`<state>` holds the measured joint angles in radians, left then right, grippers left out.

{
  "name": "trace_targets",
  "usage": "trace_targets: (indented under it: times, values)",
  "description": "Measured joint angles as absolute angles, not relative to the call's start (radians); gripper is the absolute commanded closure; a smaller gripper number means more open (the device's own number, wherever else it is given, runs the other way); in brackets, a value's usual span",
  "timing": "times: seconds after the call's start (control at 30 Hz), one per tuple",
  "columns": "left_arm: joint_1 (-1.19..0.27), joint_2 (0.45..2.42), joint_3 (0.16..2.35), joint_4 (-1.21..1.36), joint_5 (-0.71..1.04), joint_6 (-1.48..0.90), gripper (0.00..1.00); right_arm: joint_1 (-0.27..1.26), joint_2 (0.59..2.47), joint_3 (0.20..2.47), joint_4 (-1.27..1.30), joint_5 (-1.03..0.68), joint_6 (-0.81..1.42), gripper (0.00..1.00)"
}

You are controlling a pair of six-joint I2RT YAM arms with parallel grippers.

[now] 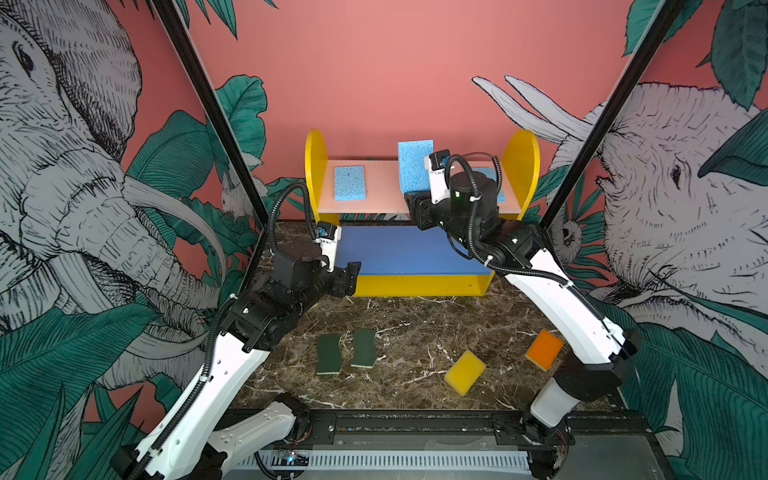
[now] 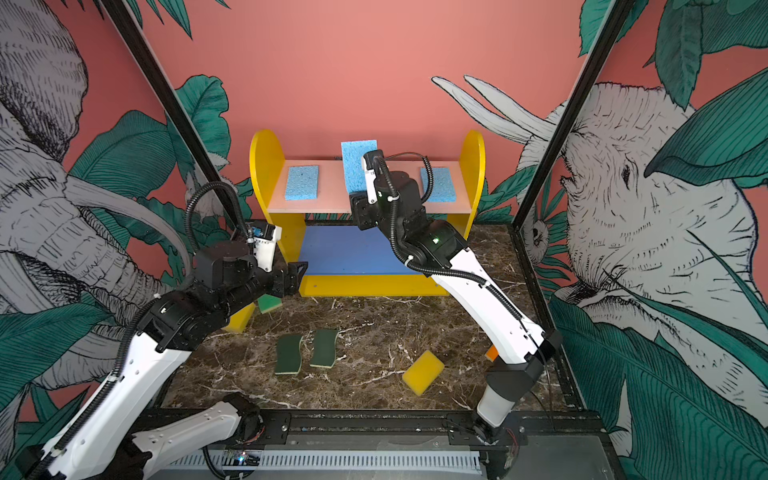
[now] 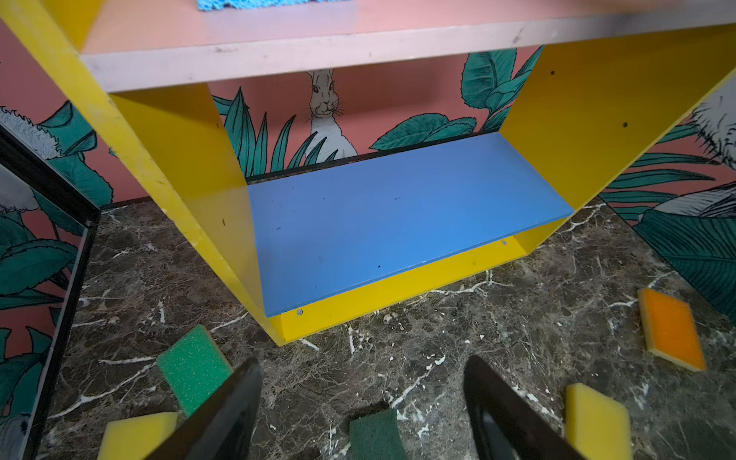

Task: Place and organize the cleaning sponges onto the shelf
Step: 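Lower the light-blue sponge onto the pink top shelf between the others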

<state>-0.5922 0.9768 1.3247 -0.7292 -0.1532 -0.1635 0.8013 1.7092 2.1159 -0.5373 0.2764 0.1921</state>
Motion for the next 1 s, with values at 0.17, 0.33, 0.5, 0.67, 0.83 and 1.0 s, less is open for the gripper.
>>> trace_targets:
  times: [0.17,0.33,0.5,0.67,0.83,1.0]
  values:
    - [-0.592,0.958,1.321,-0.73,-0.158,-0.141,0.19,0.794,1.763,2.158,-0.545,0.276,0.199,0.34]
    - [-0.592,0.952,1.32,-0.729,-0.169,-0.13,0.19,0.777,1.774,2.182,-0.551,0.278,0.211,0.34]
    - [-0.592,0.955,1.312,-0.728,-0.179,-0.129,0.19,0.76,1.774,2.189,-0.551,0.285,0.225,0.33]
    - [-0.592,0.97,1.312,-0.726,-0.184,-0.126,0.19,0.756,1.785,2.189,-0.552,0.285,0.24,0.31]
    - [-0.592,0.986,1.312,-0.722,-0.184,-0.126,0.19,0.753,1.8,2.189,-0.559,0.285,0.257,0.29]
    - [-0.592,0.995,1.312,-0.716,-0.185,-0.126,0.19,0.752,1.8,2.189,-0.56,0.286,0.266,0.28]
